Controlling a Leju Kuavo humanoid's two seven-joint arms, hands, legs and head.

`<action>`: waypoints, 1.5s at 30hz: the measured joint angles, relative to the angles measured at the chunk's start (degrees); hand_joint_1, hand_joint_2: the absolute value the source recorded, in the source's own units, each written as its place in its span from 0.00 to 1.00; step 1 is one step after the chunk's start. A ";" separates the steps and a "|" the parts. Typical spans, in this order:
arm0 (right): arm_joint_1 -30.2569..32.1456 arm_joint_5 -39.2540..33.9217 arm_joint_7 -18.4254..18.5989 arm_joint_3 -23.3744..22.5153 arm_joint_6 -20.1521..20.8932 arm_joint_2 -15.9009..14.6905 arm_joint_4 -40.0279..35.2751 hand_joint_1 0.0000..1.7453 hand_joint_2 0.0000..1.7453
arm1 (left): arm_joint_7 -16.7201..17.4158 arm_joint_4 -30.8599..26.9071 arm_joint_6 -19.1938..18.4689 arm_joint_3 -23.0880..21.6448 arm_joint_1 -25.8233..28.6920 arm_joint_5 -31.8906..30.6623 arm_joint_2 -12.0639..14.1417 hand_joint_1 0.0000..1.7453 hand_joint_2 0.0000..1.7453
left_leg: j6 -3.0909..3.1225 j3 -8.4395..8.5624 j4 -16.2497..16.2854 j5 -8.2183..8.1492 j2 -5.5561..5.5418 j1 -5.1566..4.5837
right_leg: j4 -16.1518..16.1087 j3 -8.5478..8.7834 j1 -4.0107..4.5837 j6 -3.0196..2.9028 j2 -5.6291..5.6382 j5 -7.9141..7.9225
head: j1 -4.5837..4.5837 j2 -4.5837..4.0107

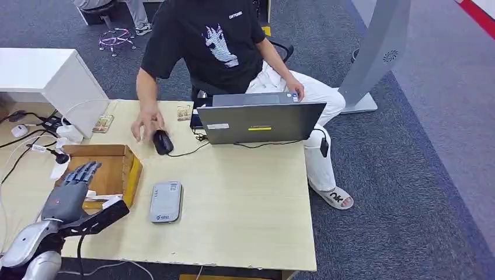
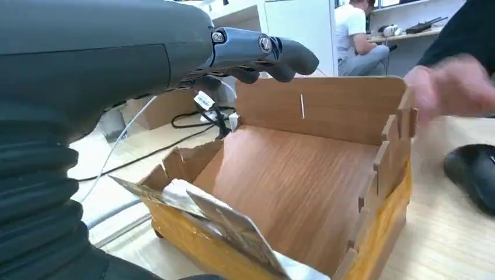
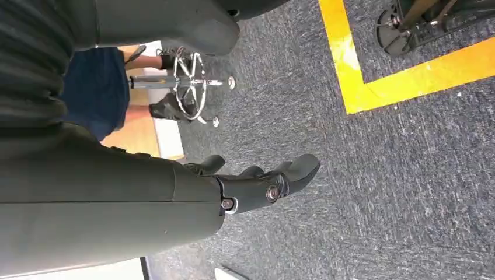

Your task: Pass the card to the sensor for recognition and then transmit it.

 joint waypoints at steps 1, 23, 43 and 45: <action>0.00 0.02 0.07 -0.02 -0.02 0.00 0.00 0.00 1.00 | 0.46 0.00 -0.04 -0.02 -0.08 -0.43 0.00 0.00 1.00 | 0.00 0.00 0.00 0.00 0.00 0.00 | 0.00 0.00 0.00 0.00 0.00 0.00 | 0.00 0.00; 0.00 0.96 0.13 -0.68 -0.09 0.07 0.00 0.00 1.00 | 2.36 1.77 -0.07 -0.04 -1.54 -3.19 0.13 0.00 1.00 | 0.00 0.00 0.00 0.00 0.00 0.00 | 0.00 -0.01 0.00 0.00 0.00 0.00 | 0.00 0.00; 0.00 1.44 0.17 -1.16 -0.09 0.07 0.00 0.00 1.00 | 2.67 2.89 -0.15 -0.09 -2.00 -3.34 -0.37 0.93 1.00 | 0.00 0.00 0.00 0.00 0.00 0.00 | 0.00 -0.02 0.00 0.00 0.00 0.00 | 0.00 0.00; 0.00 1.55 0.18 -1.27 -0.09 0.07 0.00 0.00 1.00 | 2.67 3.26 -0.24 -0.11 -2.29 -3.34 -0.39 1.00 1.00 | 0.00 -0.01 0.00 0.00 0.00 0.00 | 0.00 -0.01 0.00 -0.01 0.00 0.00 | 0.02 0.00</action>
